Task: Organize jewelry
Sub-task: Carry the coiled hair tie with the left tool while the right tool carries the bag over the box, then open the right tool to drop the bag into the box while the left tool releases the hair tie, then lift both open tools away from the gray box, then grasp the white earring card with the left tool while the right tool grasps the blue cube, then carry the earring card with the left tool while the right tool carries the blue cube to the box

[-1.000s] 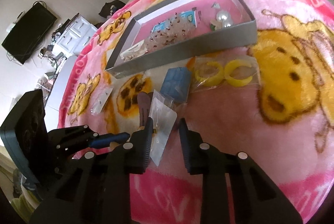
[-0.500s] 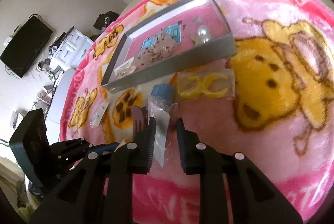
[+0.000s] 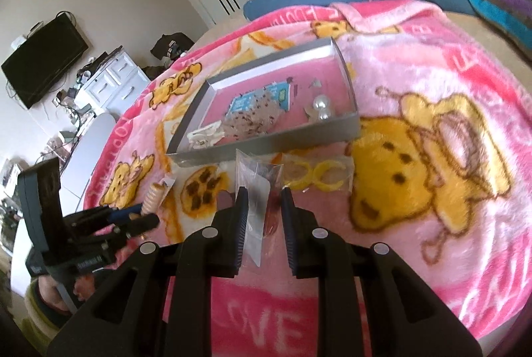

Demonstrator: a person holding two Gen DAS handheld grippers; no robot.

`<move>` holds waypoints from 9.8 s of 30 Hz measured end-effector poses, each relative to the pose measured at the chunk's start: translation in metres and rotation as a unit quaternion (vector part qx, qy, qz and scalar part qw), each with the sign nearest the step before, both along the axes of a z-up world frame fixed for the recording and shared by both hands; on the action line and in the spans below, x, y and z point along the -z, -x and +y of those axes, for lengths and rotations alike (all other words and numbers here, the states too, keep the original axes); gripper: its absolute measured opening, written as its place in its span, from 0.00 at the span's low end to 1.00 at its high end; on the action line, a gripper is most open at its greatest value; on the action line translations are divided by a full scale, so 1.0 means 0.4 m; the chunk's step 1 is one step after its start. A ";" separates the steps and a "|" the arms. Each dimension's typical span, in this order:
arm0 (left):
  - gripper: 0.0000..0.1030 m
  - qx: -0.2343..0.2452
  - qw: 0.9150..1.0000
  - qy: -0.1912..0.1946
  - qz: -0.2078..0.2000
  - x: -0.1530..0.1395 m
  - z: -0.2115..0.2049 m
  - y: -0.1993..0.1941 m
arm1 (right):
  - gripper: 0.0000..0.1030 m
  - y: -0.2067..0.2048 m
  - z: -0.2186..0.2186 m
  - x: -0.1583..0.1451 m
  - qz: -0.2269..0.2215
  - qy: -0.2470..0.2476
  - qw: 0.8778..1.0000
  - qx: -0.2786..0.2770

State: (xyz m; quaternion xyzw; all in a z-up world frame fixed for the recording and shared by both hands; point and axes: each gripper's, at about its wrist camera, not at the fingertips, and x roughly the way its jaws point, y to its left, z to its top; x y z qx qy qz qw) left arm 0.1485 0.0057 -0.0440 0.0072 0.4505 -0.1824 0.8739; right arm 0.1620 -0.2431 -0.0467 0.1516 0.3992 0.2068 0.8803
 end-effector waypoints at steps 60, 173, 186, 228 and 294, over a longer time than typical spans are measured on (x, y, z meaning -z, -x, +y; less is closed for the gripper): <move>0.24 -0.041 0.994 0.011 -0.103 -0.188 -0.025 -0.242 | 0.19 -0.141 0.007 -0.233 -0.133 0.035 0.989 0.059; 0.91 -0.115 0.985 0.049 -0.115 -0.243 0.113 0.026 | 0.90 0.072 -0.043 -0.228 -0.161 0.048 0.983 0.078; 0.91 -0.081 0.994 0.013 -0.072 -0.136 0.011 0.067 | 0.90 0.113 -0.046 -0.201 -0.151 0.065 0.985 0.058; 0.91 -0.156 0.987 -0.028 0.009 0.022 0.077 0.023 | 0.62 0.002 0.056 0.064 0.017 0.025 0.999 -0.036; 0.28 -0.078 0.994 0.046 -0.056 -0.127 0.027 0.013 | 0.34 0.031 -0.018 -0.038 -0.026 -0.039 0.999 0.020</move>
